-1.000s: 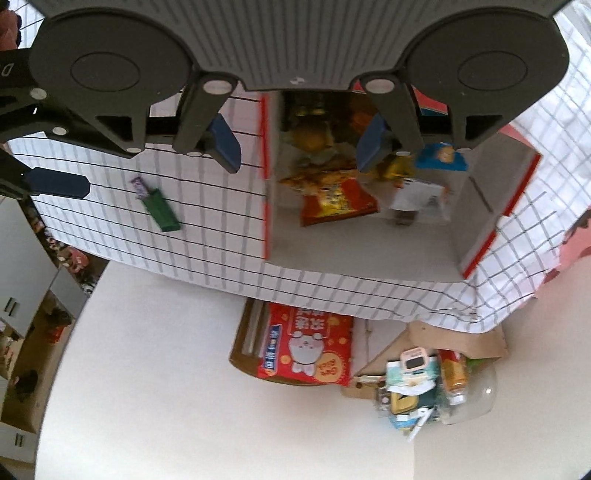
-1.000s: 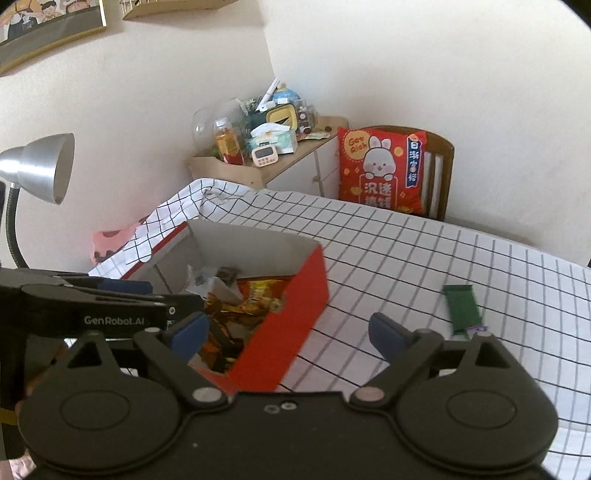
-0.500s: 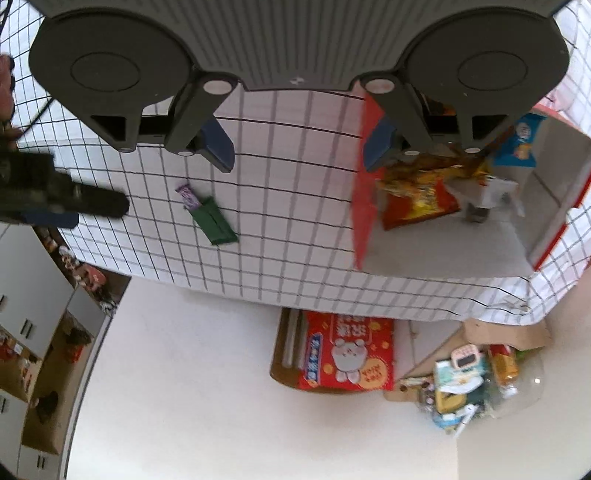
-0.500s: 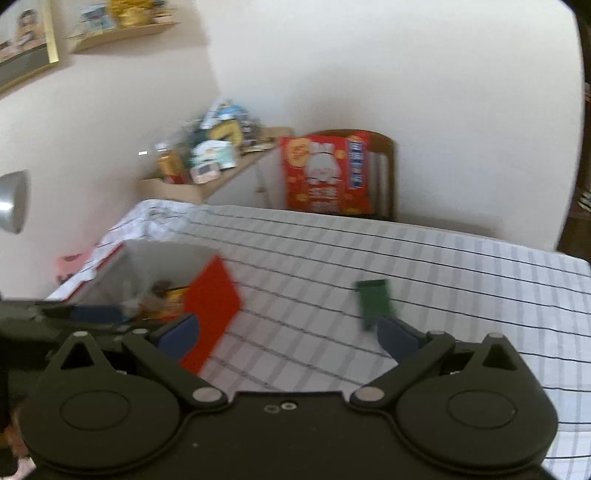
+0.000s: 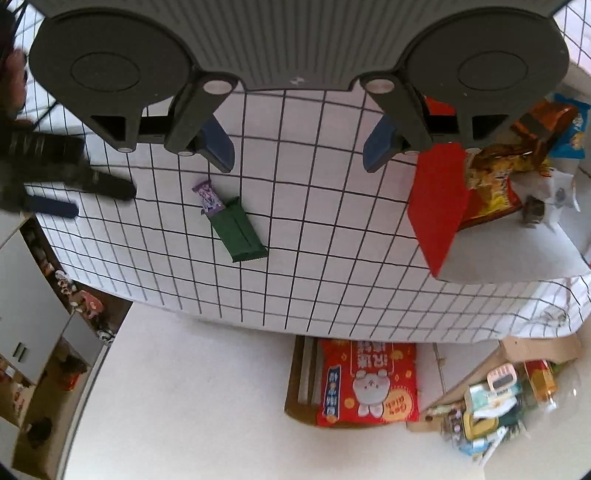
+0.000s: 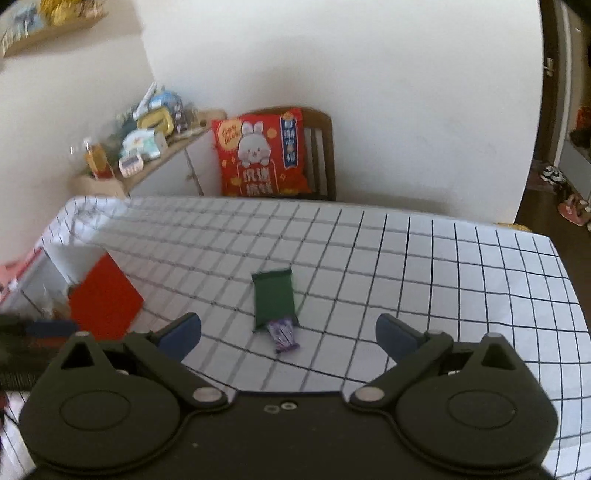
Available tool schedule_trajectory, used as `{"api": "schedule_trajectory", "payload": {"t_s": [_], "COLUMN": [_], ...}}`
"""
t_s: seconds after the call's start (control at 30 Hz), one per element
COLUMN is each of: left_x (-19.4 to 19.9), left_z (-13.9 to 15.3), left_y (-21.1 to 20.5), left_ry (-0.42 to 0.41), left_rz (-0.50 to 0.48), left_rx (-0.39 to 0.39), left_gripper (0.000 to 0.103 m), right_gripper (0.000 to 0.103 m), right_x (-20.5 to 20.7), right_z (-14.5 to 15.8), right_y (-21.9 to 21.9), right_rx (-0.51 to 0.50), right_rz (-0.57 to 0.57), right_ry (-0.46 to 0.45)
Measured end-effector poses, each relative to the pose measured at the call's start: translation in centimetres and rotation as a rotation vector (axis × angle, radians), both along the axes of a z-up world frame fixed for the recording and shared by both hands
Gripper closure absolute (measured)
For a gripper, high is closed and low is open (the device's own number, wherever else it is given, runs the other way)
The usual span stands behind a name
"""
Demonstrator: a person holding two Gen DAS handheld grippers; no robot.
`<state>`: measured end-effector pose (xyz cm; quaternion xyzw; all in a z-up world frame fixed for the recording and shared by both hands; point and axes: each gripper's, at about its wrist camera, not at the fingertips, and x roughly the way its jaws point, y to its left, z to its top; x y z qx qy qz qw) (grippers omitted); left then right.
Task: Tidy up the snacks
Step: 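Move the left tool to the green bar while the right tool reaches the purple candy, then close the left gripper on the green bar while the right gripper grasps the purple candy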
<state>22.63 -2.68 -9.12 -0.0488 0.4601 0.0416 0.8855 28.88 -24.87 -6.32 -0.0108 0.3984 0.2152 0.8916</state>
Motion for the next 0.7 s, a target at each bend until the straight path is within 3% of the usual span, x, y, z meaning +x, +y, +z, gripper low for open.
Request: {"api": "schedule_trajectory", "payload": {"t_s": [0.27, 0.33, 0.47, 0.7], "left_x": [6.3, 7.8, 10.3, 12.2], "left_z": [-1.6, -2.0, -3.2, -5.1], "left_y": [-0.9, -1.0, -1.3, -1.5], "left_ry": [0.095, 0.112, 0.170, 0.220], "left_rz": [0.051, 0.050, 0.048, 0.059], "left_rx": [-0.022, -0.040, -0.101, -0.108], "left_gripper": [0.027, 0.027, 0.027, 0.027], "right_gripper": [0.006, 0.015, 0.022, 0.039], "right_x": [1.1, 1.4, 2.4, 4.2], "right_z": [-2.4, -3.2, -4.8, -7.8], "right_y": [1.5, 2.1, 2.5, 3.9], "right_rx": [-0.112, -0.135, -0.098, -0.093], "right_rz": [0.168, 0.193, 0.186, 0.181], "right_ry": [0.010, 0.015, 0.054, 0.081]}}
